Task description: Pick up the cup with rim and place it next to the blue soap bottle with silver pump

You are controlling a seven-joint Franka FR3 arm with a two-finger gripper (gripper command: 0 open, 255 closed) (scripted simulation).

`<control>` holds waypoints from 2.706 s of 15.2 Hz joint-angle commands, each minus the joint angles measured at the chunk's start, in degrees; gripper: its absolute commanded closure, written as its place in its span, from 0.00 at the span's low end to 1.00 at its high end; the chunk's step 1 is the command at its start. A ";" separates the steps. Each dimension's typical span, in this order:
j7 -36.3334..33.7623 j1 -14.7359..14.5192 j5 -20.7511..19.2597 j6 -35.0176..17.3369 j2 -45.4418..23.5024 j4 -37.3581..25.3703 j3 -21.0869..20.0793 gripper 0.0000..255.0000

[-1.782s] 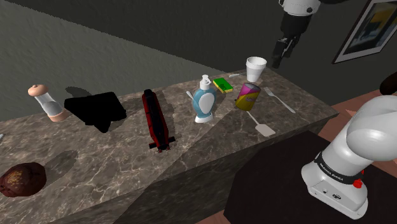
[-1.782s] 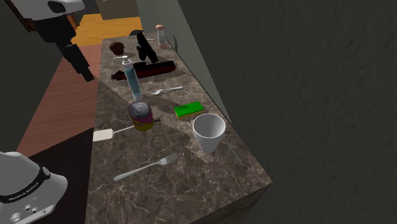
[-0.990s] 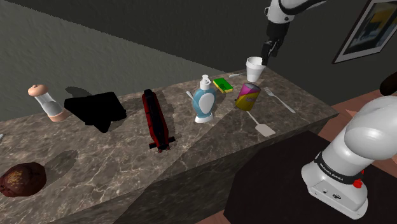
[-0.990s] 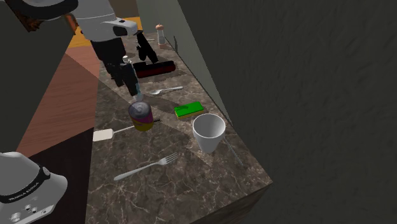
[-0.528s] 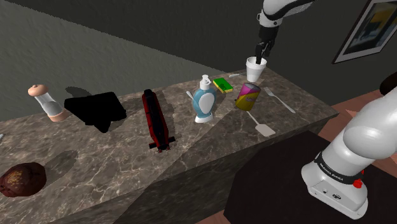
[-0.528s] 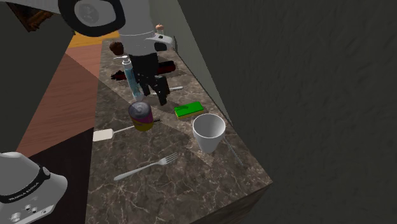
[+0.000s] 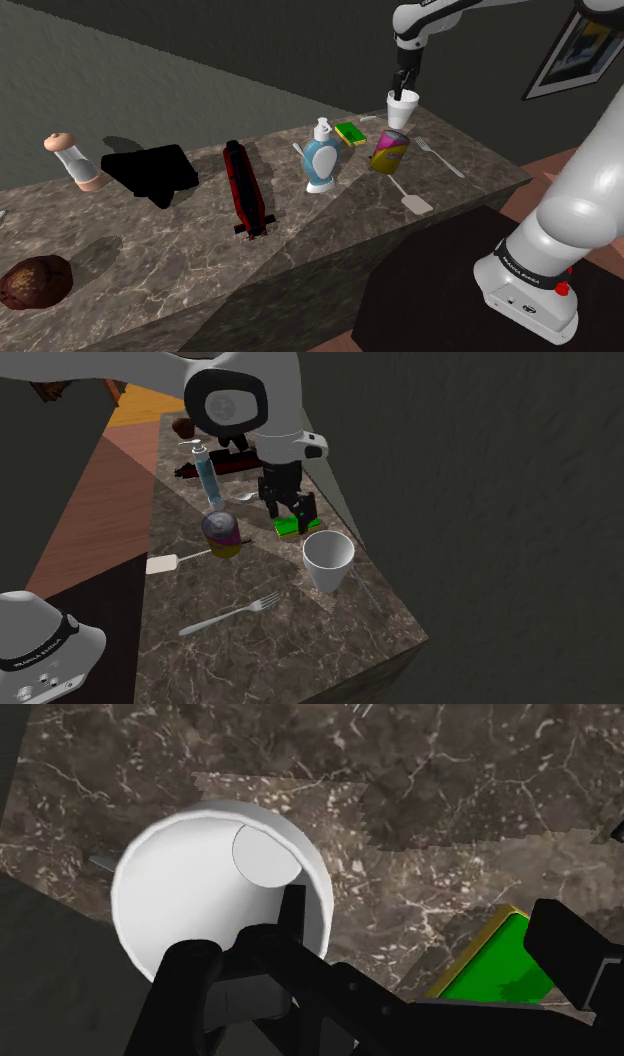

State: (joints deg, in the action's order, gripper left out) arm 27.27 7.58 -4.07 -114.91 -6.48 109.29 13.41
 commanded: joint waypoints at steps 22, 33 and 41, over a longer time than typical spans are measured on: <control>3.73 2.26 2.68 -4.76 -11.07 -5.48 0.49 1.00; 3.77 2.15 2.38 -1.37 -9.64 -7.48 0.60 1.00; 3.92 2.05 2.05 4.23 -7.92 -11.40 0.73 1.00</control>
State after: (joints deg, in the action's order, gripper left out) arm 31.18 9.64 -1.98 -111.41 -14.58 98.45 14.13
